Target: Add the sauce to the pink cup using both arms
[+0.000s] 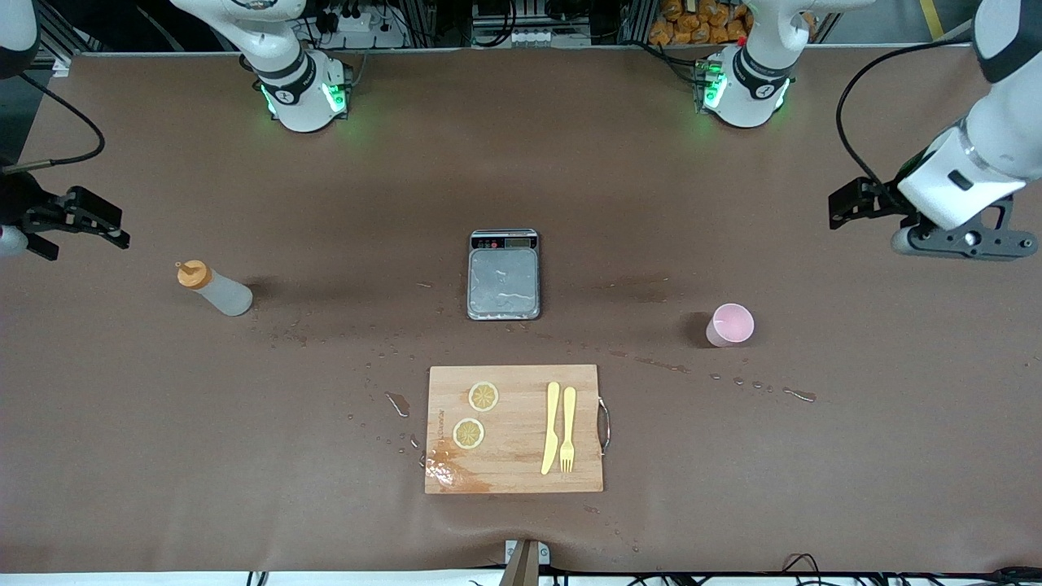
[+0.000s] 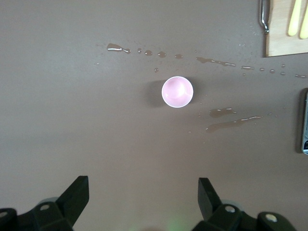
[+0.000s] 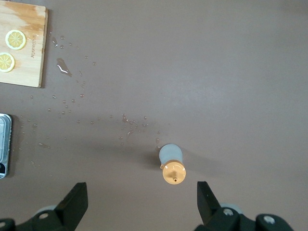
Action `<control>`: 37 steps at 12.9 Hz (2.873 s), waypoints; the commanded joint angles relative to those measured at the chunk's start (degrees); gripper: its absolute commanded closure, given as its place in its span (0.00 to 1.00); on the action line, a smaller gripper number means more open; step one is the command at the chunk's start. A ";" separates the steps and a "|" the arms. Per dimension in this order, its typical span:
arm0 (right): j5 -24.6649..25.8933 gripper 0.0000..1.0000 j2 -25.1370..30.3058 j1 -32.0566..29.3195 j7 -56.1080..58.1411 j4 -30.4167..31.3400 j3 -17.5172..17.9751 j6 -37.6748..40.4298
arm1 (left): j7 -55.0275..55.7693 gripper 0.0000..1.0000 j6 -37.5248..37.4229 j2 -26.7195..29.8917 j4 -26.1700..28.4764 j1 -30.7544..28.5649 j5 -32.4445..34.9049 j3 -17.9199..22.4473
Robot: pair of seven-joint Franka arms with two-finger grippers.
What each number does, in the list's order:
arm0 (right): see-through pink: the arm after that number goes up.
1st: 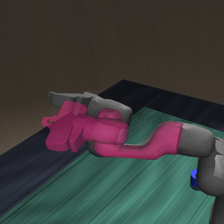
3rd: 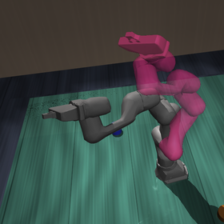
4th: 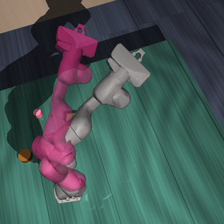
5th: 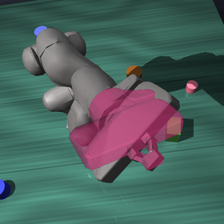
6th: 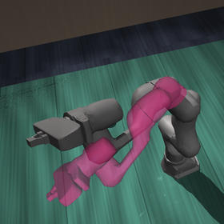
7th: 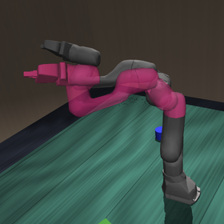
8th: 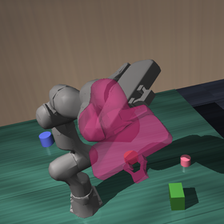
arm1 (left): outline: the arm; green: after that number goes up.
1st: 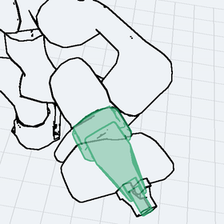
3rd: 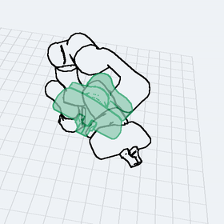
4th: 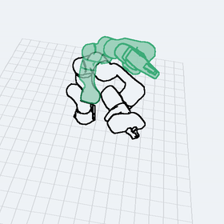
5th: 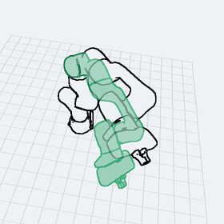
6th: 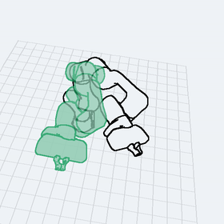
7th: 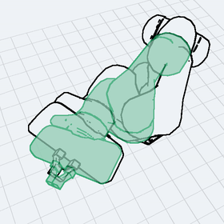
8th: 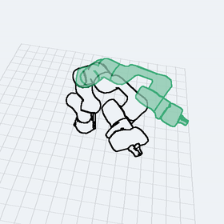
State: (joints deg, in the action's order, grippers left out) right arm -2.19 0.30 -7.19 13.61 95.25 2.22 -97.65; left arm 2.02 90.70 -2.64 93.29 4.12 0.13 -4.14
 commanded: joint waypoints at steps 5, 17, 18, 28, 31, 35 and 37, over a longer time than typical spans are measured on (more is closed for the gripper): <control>-8.51 0.00 -2.14 -8.53 -10.59 -0.50 0.50 7.03 | -1.05 0.00 8.43 -1.22 6.28 -0.08 -0.13 -0.52; -25.41 0.00 -15.85 -23.13 -50.21 -1.03 0.41 16.18 | 0.62 0.00 20.03 -11.59 5.50 0.54 -0.13 -0.61; -25.85 0.00 -16.91 -24.35 -53.13 -1.20 0.59 16.53 | 0.62 0.00 21.00 -12.64 5.50 0.54 -0.13 -0.61; -36.29 0.00 -31.84 -32.45 -58.35 -2.35 0.50 20.65 | 2.64 0.00 26.81 -27.68 -3.38 3.53 0.48 -0.61; -36.84 0.00 -37.29 -36.13 -58.17 -5.50 0.59 20.75 | 1.76 0.00 26.28 -28.39 -1.55 2.56 0.74 -0.52; -38.94 0.00 -41.60 -36.58 -53.35 -5.42 0.59 20.66 | 1.59 0.00 26.45 -27.77 4.69 2.21 2.32 -0.25; -39.39 0.00 -44.76 -36.23 -49.40 -5.51 0.68 20.48 | 1.50 0.00 26.46 -27.25 6.11 1.16 2.41 -0.34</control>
State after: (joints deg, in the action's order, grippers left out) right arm -40.02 -40.50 -42.89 -38.89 91.94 1.93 -78.22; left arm 3.62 117.16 -31.37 97.35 6.27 0.85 -4.23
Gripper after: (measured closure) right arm 0.000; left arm 0.000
